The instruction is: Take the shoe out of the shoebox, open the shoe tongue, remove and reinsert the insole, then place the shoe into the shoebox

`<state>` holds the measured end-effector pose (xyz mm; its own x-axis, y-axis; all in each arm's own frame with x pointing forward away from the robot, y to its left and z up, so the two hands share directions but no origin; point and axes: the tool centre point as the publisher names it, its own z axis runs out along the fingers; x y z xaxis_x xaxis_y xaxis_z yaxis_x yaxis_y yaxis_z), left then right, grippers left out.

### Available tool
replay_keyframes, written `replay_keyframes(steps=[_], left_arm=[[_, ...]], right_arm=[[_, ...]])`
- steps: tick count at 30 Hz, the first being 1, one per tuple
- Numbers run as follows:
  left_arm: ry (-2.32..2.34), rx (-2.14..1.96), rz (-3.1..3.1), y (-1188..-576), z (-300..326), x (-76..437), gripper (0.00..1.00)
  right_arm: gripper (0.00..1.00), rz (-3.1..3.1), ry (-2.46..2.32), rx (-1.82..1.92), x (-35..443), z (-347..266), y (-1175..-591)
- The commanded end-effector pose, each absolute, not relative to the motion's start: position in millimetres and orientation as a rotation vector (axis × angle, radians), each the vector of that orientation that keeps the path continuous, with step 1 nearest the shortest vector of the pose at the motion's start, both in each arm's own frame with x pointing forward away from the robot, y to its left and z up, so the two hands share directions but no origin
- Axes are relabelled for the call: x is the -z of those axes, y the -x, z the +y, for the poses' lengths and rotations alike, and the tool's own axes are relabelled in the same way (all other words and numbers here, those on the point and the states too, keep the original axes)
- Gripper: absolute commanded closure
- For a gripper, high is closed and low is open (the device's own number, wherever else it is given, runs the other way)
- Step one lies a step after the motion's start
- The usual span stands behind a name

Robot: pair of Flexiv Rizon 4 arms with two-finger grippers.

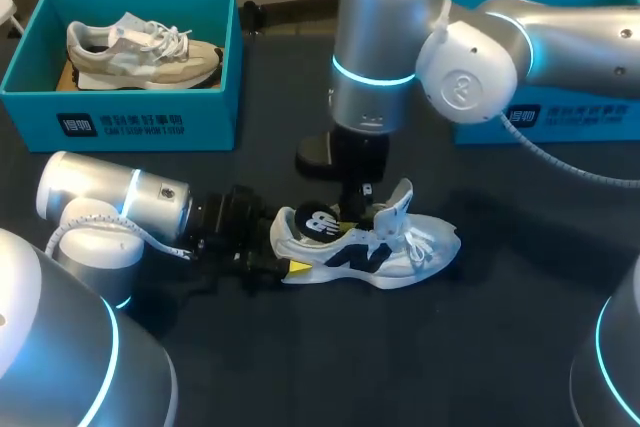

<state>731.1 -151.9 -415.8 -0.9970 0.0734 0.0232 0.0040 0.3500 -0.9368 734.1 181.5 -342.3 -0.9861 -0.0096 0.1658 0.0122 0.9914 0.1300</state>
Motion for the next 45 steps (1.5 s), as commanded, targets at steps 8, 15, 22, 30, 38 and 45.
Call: replay_keyframes(steps=[8, 15, 22, 30, 38, 45], left_arm=[[0.071, -1.755, -2.533, -731, -153, 419, 1.00], [0.071, -1.755, -2.533, -731, -153, 419, 1.00], [0.071, -1.755, -2.533, -731, -153, 419, 1.00], [0.071, -1.755, -2.533, -731, -153, 419, 1.00], [0.071, -1.755, -2.533, -731, -153, 419, 1.00], [0.071, -1.755, -2.533, -731, -153, 419, 1.00]], right_arm=[[1.00, -2.958, -0.083, 0.266, 325, 200, -740], [1.00, -2.954, -0.091, 0.299, 317, 216, -741], [1.00, -2.938, -0.082, 0.366, 319, 236, -738], [0.75, -2.943, -0.059, 0.402, 318, 243, -733], [0.14, -2.947, -0.063, 0.424, 308, 238, -729], [0.00, -2.862, -0.094, 0.418, 299, 223, -733]])
